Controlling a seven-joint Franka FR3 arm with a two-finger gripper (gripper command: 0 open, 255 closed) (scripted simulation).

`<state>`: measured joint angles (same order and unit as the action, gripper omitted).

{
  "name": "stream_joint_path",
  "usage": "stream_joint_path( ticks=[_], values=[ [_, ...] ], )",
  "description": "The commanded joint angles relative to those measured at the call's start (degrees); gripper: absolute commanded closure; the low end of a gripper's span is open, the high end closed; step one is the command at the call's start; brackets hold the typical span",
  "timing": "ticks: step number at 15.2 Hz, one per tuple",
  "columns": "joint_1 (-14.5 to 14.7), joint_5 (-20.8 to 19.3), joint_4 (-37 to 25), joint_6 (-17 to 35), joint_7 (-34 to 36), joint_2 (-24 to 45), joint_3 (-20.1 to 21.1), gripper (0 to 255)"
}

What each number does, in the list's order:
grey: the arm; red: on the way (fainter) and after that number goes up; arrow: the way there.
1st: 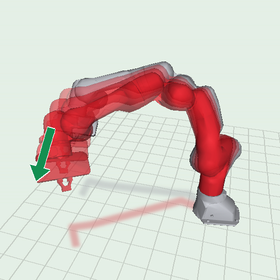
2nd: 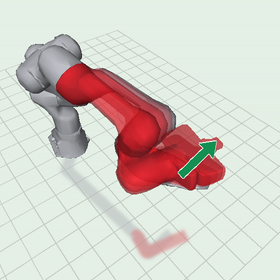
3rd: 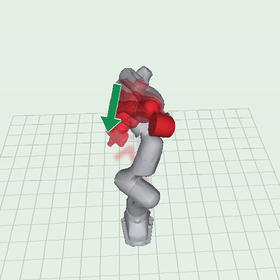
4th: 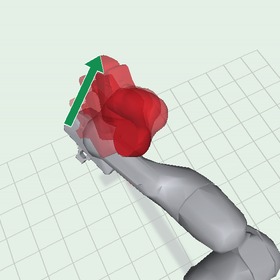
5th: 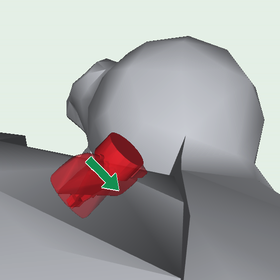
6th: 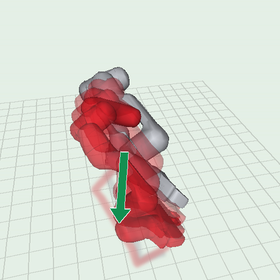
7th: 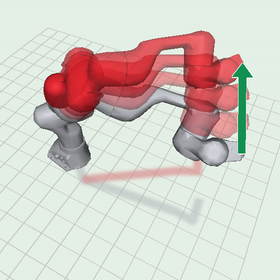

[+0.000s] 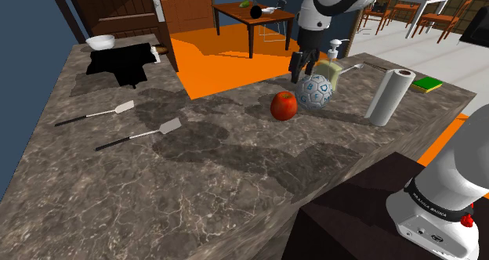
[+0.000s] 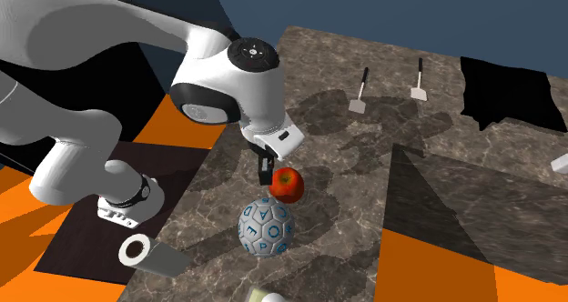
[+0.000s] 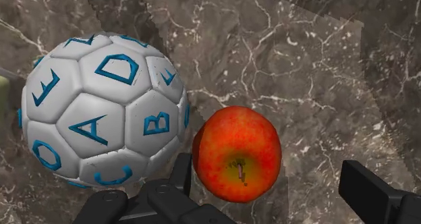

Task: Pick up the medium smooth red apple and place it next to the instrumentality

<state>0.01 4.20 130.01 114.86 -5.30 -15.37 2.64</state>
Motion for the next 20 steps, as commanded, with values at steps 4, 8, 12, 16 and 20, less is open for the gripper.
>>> stream_joint_path(
  ticks=[4, 8, 12, 16, 20],
  values=[
    [-0.1, 1.8, -4.5, 5.6, -0.5, 9.1, -0.5, 0],
    [0.0, 1.9, -2.7, 8.7, -0.6, 10.4, -0.3, 0],
    [0.1, 2.1, -1.3, 11.4, -0.6, 11.7, -0.2, 0],
    [0.1, 2.1, -1.3, 11.4, -0.6, 11.7, -0.2, 0],
    [0.1, 2.1, -1.3, 11.4, -0.6, 11.7, -0.2, 255]
  ],
)
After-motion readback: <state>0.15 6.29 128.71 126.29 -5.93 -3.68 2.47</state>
